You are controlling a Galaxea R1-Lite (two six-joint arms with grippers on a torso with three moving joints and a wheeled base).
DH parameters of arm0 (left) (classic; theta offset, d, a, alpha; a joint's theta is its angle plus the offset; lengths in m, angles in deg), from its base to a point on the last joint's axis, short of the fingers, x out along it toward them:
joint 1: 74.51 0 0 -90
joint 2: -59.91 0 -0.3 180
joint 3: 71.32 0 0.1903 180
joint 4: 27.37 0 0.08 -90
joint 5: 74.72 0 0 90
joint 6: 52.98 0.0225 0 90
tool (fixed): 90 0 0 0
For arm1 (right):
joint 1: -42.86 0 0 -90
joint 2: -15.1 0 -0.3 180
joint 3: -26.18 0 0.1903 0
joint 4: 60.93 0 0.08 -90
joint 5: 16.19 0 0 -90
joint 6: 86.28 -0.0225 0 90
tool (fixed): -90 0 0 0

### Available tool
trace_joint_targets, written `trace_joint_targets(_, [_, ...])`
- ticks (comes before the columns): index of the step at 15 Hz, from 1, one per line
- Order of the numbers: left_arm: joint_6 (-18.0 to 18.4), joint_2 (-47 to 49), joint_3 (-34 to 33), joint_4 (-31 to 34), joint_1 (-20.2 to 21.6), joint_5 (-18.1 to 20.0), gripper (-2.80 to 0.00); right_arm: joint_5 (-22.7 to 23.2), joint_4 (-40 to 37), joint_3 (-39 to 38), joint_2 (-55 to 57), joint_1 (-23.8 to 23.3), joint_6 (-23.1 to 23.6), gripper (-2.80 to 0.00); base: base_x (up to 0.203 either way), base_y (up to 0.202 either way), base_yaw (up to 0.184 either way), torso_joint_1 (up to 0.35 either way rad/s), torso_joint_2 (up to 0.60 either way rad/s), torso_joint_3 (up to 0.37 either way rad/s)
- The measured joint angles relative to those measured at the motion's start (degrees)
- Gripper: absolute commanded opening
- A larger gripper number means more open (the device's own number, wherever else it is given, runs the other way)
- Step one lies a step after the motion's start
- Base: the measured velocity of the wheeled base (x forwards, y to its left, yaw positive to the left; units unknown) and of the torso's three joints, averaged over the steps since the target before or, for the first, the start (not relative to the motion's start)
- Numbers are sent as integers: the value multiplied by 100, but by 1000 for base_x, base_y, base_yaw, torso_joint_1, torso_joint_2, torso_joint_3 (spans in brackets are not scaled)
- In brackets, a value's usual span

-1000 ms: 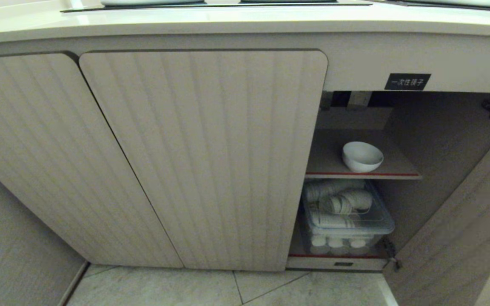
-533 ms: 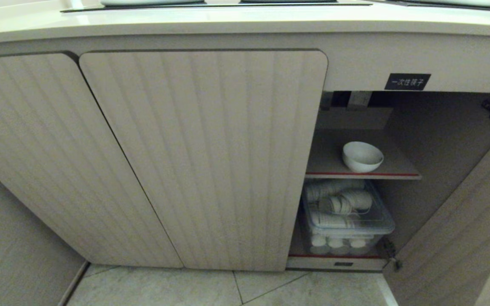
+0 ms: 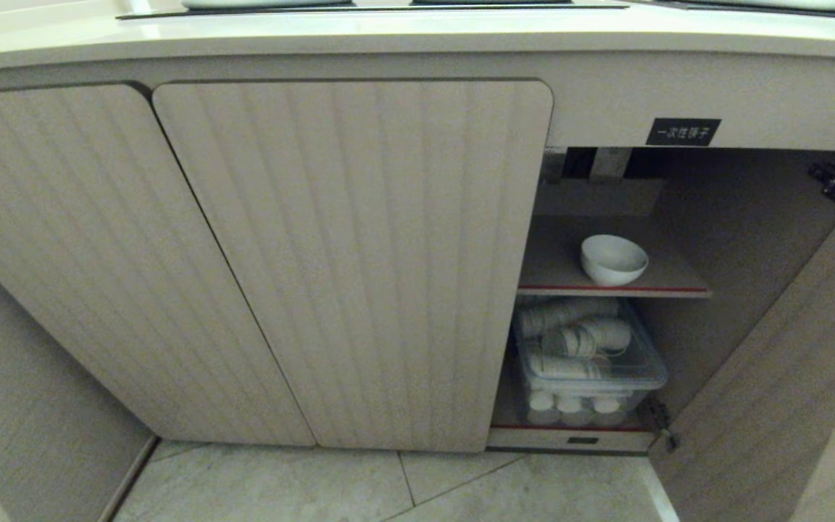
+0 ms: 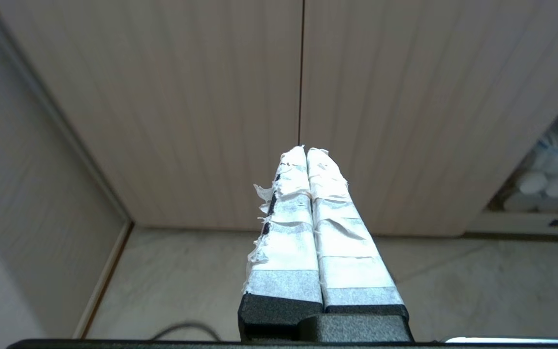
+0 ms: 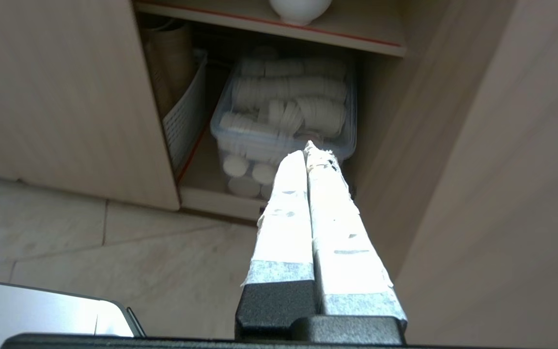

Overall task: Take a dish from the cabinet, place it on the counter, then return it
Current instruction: Close the cabinet door

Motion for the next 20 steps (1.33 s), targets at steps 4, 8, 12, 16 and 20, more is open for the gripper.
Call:
trace_joint_targets(4, [0, 0, -5, -2, 0, -1, -280, 0, -2, 0, 1, 0, -2, -280, -185, 0, 4, 2, 2, -1])
trace_joint_targets(8, [2, 0, -5, -2, 0, -1, -280, 2, -3, 0, 2, 0, 0, -280, -188, 0, 5, 2, 3, 2])
trace_joint_targets(12, [11, 0, -5, 2, 0, -1, -280, 2, -5, 0, 2, 0, -2, -280, -175, 0, 5, 3, 4, 5])
trace_joint_targets(16, [9, 0, -2, 5, 0, 0, -280, 2, 0, 0, 2, 0, 0, -280, -13, 0, 1, -1, 1, 0])
trace_joint_targets(20, [9, 0, -2, 5, 0, 1, -280, 0, 0, 0, 2, 0, 0, -280, 0, 0, 0, 0, 0, 0])
